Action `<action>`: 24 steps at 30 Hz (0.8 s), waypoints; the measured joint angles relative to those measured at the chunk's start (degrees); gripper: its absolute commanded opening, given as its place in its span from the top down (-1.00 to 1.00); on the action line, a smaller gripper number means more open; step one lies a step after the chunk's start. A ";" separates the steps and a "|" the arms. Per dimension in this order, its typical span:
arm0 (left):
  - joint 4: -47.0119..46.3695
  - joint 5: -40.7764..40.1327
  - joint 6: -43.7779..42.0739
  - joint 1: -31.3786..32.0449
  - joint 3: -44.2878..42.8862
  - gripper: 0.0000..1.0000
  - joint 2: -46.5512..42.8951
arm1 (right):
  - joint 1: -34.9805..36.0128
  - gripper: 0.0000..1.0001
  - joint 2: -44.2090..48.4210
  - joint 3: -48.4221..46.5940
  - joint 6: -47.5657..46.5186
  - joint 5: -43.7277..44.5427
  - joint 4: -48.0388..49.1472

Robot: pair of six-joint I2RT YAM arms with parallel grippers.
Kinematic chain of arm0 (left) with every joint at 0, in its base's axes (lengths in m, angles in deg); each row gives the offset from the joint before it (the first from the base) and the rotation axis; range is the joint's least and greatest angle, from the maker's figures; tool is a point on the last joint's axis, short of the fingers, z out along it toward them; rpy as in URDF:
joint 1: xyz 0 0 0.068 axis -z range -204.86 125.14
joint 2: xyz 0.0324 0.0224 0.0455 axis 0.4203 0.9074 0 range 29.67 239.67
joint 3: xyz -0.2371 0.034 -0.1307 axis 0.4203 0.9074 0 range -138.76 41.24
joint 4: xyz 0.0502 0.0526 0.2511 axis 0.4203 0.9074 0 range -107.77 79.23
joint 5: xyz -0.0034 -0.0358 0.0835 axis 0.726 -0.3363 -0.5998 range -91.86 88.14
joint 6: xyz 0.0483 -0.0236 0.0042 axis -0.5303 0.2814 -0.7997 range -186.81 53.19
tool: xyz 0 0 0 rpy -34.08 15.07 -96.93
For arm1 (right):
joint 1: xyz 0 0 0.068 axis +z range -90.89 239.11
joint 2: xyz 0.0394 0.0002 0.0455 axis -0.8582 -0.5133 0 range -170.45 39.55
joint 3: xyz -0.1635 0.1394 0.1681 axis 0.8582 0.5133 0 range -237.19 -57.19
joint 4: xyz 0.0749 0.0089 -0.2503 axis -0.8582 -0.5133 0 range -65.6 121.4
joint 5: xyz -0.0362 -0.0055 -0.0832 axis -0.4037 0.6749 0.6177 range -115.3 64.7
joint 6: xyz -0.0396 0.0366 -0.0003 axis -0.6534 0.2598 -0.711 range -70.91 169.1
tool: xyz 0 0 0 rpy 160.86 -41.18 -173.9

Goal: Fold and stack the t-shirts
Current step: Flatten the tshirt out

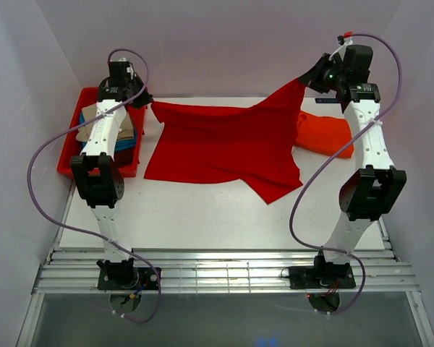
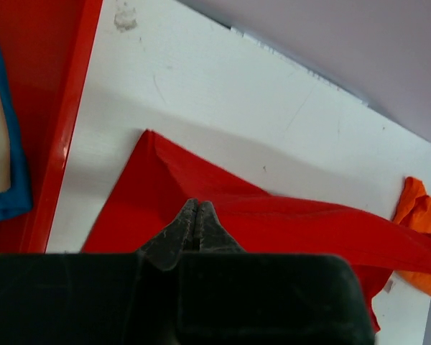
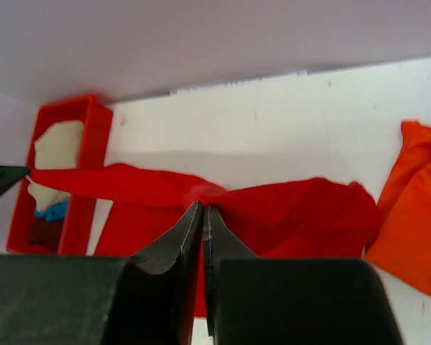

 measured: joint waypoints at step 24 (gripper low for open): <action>-1.05 -5.05 -1.49 7.63 30.18 1.00 -52.02 | 31.50 0.84 34.07 7.23 -8.59 31.87 -23.96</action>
